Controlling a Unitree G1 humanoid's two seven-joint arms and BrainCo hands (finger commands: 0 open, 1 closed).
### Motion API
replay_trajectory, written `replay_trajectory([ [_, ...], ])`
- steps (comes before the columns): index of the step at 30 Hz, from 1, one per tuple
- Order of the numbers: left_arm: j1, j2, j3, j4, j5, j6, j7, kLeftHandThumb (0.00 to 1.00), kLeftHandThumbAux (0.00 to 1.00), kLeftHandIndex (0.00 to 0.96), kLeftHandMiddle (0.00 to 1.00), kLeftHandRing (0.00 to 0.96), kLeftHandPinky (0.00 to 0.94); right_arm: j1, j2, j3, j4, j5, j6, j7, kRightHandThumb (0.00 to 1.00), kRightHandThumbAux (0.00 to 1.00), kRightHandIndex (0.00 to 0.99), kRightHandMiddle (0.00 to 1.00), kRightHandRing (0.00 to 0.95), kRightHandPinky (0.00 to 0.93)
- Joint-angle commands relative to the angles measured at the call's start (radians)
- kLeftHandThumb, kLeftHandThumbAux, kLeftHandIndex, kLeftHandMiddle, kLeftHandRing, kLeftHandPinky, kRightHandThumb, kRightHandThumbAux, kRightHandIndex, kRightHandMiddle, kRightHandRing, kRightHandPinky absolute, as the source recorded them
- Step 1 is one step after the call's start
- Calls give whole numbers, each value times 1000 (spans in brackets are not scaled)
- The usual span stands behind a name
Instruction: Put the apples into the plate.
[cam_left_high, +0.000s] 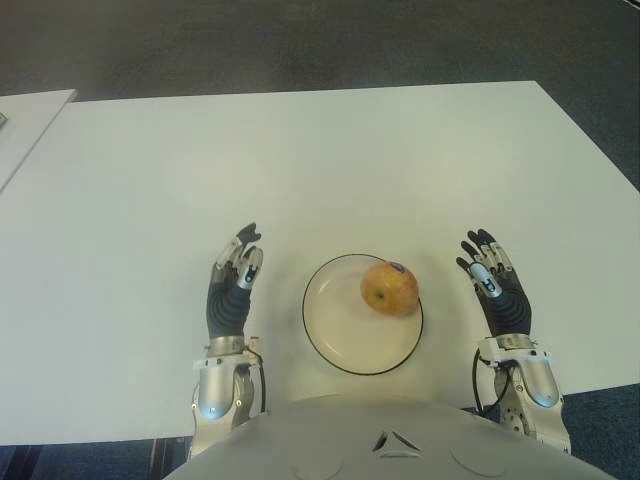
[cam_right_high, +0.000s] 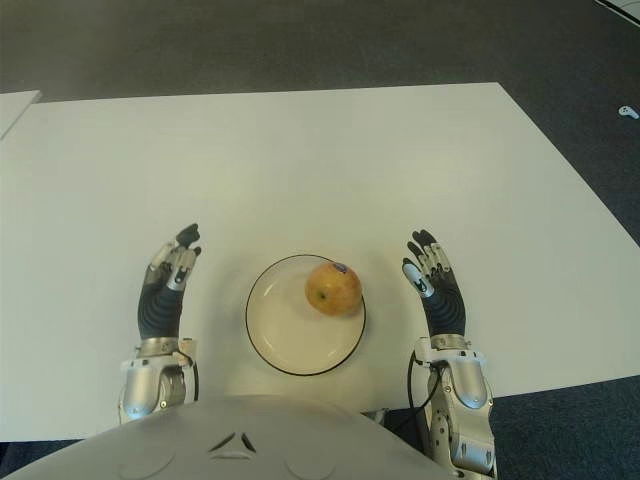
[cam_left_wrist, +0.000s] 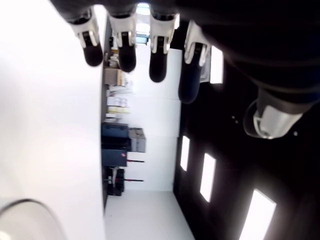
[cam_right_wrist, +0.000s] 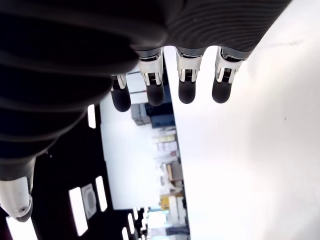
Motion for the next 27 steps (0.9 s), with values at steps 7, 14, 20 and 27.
replay_trajectory([
  [7, 56, -6, 5, 60, -17, -14, 7, 169, 527, 28, 3, 0, 2, 16, -61, 48, 6, -59, 14, 51, 169, 551, 1, 0, 0, 0],
  [14, 12, -47, 15, 177, -120, -138, -29, 192, 508, 41, 5, 0, 12, -12, -79, 57, 54, -37, -2, 96, 172, 553, 0, 0, 0, 0],
  [20, -25, -63, 8, 273, -234, -240, -97, 204, 492, 67, 36, 16, 43, -29, -84, 51, 91, 7, -19, 147, 197, 549, 0, 0, 0, 0],
  [27, -56, -67, 1, 348, -263, -302, -128, 195, 477, 80, 68, 46, 66, -39, -69, 41, 123, 41, -48, 170, 220, 554, 11, 0, 0, 0],
])
